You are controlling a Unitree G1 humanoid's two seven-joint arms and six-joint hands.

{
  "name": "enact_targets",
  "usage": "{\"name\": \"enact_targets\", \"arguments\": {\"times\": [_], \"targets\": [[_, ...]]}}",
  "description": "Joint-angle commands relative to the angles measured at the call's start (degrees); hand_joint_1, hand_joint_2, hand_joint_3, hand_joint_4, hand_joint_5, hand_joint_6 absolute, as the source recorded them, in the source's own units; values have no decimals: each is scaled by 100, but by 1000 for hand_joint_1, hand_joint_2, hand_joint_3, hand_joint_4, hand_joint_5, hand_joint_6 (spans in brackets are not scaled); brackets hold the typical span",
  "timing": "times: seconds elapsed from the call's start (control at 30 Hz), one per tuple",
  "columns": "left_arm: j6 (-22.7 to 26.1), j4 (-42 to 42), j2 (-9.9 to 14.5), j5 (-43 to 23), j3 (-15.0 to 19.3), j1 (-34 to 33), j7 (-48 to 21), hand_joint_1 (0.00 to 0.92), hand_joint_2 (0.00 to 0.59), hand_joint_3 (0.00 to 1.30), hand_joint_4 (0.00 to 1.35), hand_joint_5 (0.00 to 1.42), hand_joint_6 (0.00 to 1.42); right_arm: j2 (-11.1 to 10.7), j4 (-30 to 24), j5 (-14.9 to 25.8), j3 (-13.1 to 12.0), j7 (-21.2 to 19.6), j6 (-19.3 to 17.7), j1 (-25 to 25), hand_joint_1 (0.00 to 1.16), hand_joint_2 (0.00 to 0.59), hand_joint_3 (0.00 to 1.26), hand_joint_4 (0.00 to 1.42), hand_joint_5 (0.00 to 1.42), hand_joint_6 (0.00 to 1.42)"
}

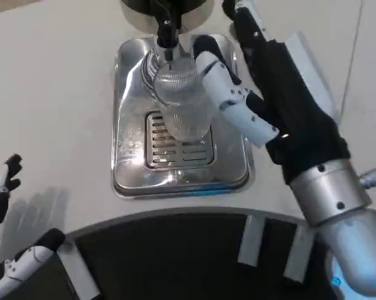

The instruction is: Grasp the cup under the faucet to collect the drink, then remove the cup.

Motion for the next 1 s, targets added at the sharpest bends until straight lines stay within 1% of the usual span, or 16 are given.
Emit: {"name": "enact_targets", "arguments": {"times": [0.03, 0.07, 0.1, 0.2, 0.33, 0.5, 0.67, 0.77, 0.87, 1.0], "targets": [[-104, 57, -92, -35, 84, 114, 18, 84, 145, 0, 0, 118, 148, 138, 315, 417, 52, -87, -21, -367, 194, 586, 0, 0, 0, 0], [-107, 55, -102, -35, 90, 119, 18, 83, 145, 0, 0, 118, 149, 128, 389, 495, 51, -87, -24, -469, 161, 586, 0, 0, 0, 0], [-103, 52, -112, -35, 95, 122, 14, 82, 145, 0, 0, 120, 149, 128, 465, 577, 40, -87, -20, -580, 153, 586, 0, 0, 0, 0], [-80, 53, -142, -25, 109, 131, 16, 81, 146, 0, 0, 124, 150, 101, 702, 741, 32, -74, -31, -974, 148, 586, 0, 0, 0, 0], [-72, 92, -178, -48, 135, 159, 14, 78, 142, 0, 0, 129, 162, 61, 819, 854, 103, -64, -15, -1231, 147, 586, 0, 0, 0, 0], [-56, 122, -190, -87, 181, 164, 0, 76, 140, 0, 0, 136, 164, 24, 865, 924, 198, -91, -23, -1195, 145, 586, 0, 0, 0, 0], [-44, 158, -191, -84, 213, 134, -20, 73, 139, 0, 0, 140, 166, 102, 953, 1115, 269, -160, 30, -1086, 145, 586, 0, 0, 0, 0], [-25, 180, -170, -68, 205, 107, -26, 61, 137, 0, 0, 126, 159, 113, 965, 1180, 329, -191, 29, -1063, 145, 586, 0, 0, 0, 0], [113, 171, -103, -81, 142, 79, -191, 23, 117, 0, 0, 73, 107, 89, 956, 1185, 388, -206, 10, -1071, 146, 586, 0, 0, 0, 0], [216, 156, -17, -19, 53, 16, -422, 0, 82, 0, 0, 1, 12, 58, 941, 1164, 424, -190, 133, -1123, 146, 586, 0, 0, 0, 0]]}}
